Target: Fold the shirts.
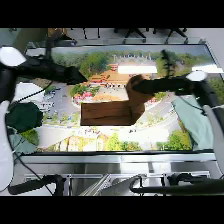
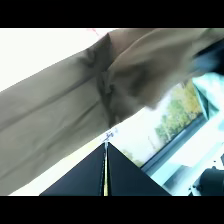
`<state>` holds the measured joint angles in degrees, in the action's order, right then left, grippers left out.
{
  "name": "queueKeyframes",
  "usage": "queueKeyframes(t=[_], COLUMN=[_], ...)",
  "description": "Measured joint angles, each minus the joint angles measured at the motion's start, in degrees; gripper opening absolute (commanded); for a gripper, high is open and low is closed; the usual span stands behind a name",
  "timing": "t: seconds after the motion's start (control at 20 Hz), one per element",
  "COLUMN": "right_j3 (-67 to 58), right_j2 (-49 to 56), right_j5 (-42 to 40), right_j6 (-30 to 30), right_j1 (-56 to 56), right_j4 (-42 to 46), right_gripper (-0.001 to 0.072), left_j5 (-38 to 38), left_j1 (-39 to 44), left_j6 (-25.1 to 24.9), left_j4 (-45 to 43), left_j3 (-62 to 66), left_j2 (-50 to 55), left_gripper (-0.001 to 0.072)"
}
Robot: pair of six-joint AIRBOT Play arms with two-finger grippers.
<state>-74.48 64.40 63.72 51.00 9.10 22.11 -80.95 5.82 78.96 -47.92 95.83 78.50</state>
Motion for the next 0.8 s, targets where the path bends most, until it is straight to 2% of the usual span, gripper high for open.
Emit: queueKeyframes(t=[0.05,0.15,0.2,0.25,0.3,0.35,0.5,0.6,0.7,0.8], right_j3=[0.0,-0.1,-0.3,-0.7,-1.2,-1.6,-2.2,-2.3,-2.4,-2.5], right_j2=[1.7,6.2,8.6,10.8,12.6,13.7,13.7,11.5,9.0,6.5], right_j5=[-4.8,-16.1,-21.6,-25.8,-29.6,-32.8,-34.5,-30.9,-25.3,-18.2], right_j6=[-0.1,-4.0,-7.7,-11.6,-15.2,-17.8,-20.5,-16.3,-9.2,-0.7], right_j1=[5.7,18.1,23.6,28.3,32.1,34.3,34.1,29.3,22.7,14.1], right_j4=[-0.6,-2.3,-3.7,-5.0,-6.1,-7.0,-6.8,-2.8,4.0,12.8], right_gripper=[0.0322,0.0328,0.0411,0.0542,0.0526,0.0481,0.0482,0.0485,0.0492,0.0649], left_j5=[-0.1,0.4,1.0,1.8,2.5,3.4,4.9,5.3,5.3,4.9], left_j1=[-1.7,-4.6,-5.8,-6.7,-7.6,-8.4,-10.8,-12.3,-13.7,-14.6], left_j6=[-0.5,-1.7,-2.6,-3.1,-3.6,-4.1,-5.1,-5.4,-5.5,-5.5], left_j4=[0.0,0.0,0.0,0.0,0.0,0.0,0.0,0.0,0.0,0.1], left_j3=[-2.0,-6.4,-8.7,-10.8,-13.0,-15.1,-20.2,-22.6,-23.8,-24.5], left_j2=[-2.6,-7.7,-10.1,-12.0,-14.0,-15.9,-20.3,-22.7,-24.5,-26.2], left_gripper=[0.0011,0.0011,0.0011,0.0010,0.0011,0.0010,0.0011,0.0011,0.0011,0.0011])
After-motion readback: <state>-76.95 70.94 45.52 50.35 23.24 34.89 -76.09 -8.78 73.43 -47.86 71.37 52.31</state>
